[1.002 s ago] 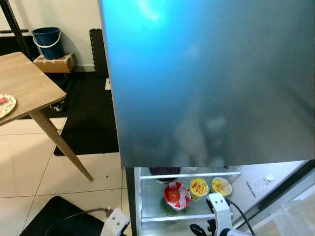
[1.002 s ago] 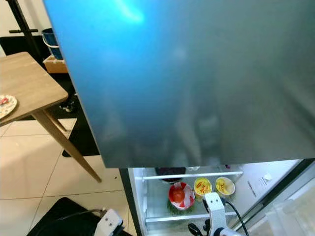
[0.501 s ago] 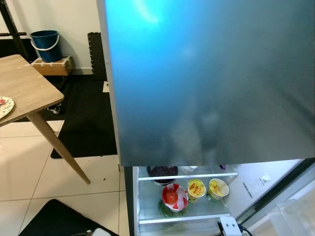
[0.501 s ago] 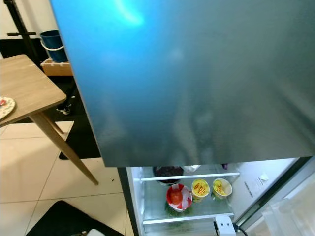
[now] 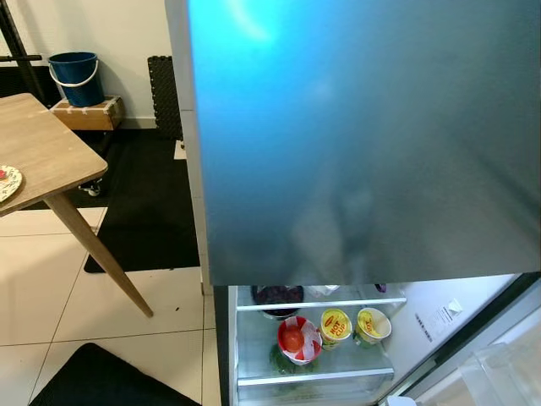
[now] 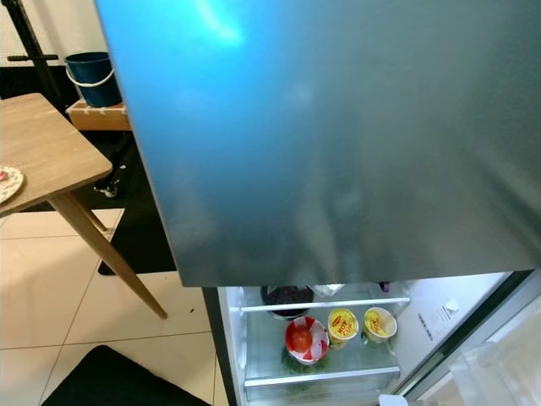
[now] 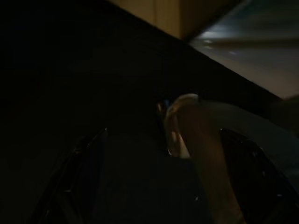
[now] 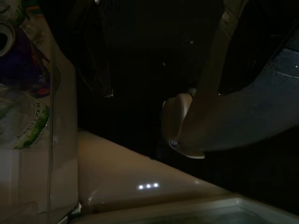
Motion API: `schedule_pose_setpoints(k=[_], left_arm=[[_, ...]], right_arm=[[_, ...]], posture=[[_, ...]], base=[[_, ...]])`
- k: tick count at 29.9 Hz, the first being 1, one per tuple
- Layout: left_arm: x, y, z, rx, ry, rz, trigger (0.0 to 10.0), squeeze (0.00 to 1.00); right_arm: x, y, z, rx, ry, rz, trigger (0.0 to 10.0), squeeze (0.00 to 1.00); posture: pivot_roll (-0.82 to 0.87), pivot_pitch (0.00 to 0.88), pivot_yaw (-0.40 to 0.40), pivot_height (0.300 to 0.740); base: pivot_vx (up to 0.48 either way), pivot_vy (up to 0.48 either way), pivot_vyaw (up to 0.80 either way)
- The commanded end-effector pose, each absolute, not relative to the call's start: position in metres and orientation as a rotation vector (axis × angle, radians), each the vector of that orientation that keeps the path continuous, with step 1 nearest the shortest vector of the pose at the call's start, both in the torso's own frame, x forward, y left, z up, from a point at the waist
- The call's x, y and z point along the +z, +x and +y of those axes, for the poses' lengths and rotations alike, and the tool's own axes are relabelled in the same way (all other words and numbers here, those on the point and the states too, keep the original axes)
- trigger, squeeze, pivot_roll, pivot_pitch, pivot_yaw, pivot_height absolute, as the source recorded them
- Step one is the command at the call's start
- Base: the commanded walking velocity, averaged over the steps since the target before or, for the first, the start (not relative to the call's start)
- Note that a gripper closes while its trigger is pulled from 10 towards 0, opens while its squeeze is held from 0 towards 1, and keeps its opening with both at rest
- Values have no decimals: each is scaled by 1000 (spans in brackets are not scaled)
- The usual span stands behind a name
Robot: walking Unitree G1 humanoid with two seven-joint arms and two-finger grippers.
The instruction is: Restocking fridge
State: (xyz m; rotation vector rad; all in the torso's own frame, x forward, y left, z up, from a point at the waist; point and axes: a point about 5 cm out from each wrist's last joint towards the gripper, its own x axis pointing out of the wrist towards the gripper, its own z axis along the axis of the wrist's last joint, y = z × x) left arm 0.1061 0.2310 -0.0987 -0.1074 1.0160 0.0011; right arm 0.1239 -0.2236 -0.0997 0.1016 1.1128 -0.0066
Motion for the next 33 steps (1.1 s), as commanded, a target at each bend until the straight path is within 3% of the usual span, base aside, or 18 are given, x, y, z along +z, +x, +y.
schedule_pose_setpoints(k=[1, 14, 33], left_arm=[[-99, 102, 239, 35, -100, 1036, 10000, 0], [-106, 100, 216, 12, -112, 1077, 10000, 0], [-107, 102, 207, -39, -94, 1092, 10000, 0]], right_arm=[[-101, 120, -225, -21, 105, 1125, 10000, 0], [-102, 119, -224, -11, 81, 1141, 10000, 0], [-101, 119, -226, 5, 47, 1160, 10000, 0]], posture=[[-36, 38, -46, 740], [-39, 33, -48, 740], [-44, 20, -54, 740]], base=[[0, 0, 0], [-80, 0, 0], [-319, 0, 0]])
